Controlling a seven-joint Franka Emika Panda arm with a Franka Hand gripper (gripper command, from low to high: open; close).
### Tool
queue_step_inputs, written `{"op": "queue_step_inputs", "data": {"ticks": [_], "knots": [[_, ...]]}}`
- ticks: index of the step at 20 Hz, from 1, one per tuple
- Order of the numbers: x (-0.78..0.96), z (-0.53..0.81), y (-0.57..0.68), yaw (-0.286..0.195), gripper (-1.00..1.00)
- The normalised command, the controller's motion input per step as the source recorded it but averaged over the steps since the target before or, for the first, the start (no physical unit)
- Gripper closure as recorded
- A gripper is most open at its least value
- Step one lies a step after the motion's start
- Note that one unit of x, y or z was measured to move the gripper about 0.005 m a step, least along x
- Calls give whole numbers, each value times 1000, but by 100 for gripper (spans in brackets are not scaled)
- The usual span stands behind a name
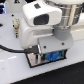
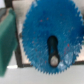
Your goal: Insert the blue gear onto the right peg, followed by the red gear
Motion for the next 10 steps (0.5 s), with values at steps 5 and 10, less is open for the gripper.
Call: {"op": "queue_step_inputs", "data": {"ticks": [5,10], "knots": [[-317,465,188,0,-100],[-515,223,384,0,-100]]}}
